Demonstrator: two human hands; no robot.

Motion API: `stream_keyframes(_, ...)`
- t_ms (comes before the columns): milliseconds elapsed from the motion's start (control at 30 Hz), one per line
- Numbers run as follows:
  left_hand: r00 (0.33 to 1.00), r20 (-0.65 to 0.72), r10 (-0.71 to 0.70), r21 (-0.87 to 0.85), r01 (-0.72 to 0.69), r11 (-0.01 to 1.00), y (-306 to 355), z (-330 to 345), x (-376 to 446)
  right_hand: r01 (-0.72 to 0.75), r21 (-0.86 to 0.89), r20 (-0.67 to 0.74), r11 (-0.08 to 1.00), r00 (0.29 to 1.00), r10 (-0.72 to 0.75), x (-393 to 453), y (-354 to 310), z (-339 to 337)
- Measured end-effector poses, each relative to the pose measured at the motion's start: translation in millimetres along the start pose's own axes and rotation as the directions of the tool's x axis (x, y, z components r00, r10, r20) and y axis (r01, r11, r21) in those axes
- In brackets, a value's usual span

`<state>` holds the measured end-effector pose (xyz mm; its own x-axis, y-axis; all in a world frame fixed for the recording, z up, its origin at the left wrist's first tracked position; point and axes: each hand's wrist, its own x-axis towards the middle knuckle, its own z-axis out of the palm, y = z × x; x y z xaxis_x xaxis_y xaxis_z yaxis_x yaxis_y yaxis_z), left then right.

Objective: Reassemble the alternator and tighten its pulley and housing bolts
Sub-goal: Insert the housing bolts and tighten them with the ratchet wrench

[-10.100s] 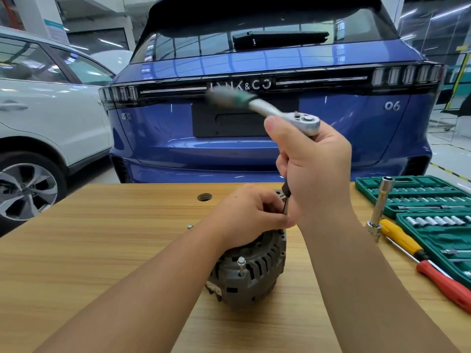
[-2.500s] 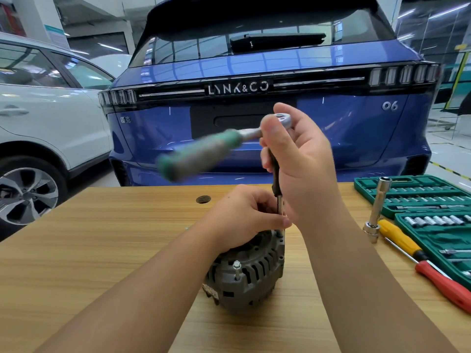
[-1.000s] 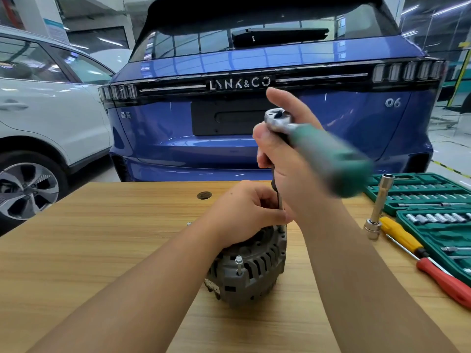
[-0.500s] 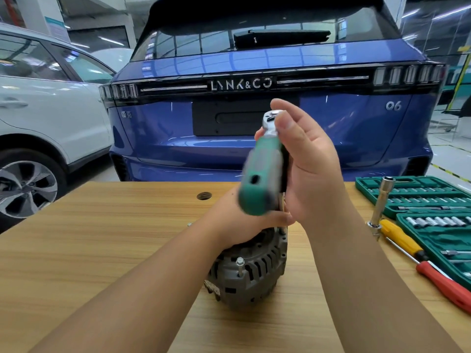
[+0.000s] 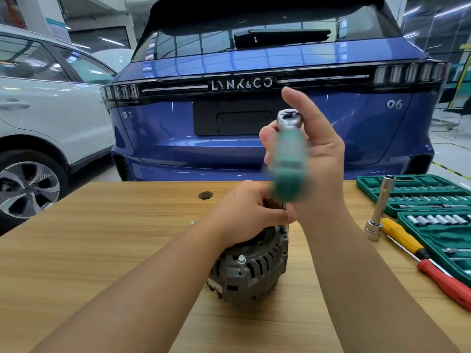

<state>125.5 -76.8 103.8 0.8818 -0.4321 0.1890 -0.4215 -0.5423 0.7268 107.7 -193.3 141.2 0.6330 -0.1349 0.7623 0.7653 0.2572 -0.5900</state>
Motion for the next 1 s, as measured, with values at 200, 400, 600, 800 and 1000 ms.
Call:
stream_keyframes(200,1.0,0.012,-0.028,-0.02,0.028,0.999,-1,0,1,-0.075,0.107,0.048,0.991,0.996,0.07,1,5,-3)
stream_keyframes(400,0.999,-0.004,-0.035,0.025,0.035,0.999,1,-1,1,-0.146,0.114,0.045,0.983,0.989,0.142,2,0,-6)
stream_keyframes(600,1.0,0.026,-0.014,0.017,0.014,1.0,3,0,0,-0.206,0.025,-0.185,0.978,0.961,0.207,4,-7,-5)
stream_keyframes(800,0.999,0.014,-0.035,0.025,0.035,0.999,0,0,3,-0.291,0.109,0.082,0.95,0.956,0.283,7,-7,-14)
stream_keyframes(1000,1.0,-0.008,0.005,-0.006,-0.005,1.0,-2,0,1,-0.103,0.109,0.096,0.989,0.991,0.092,2,-5,-3)
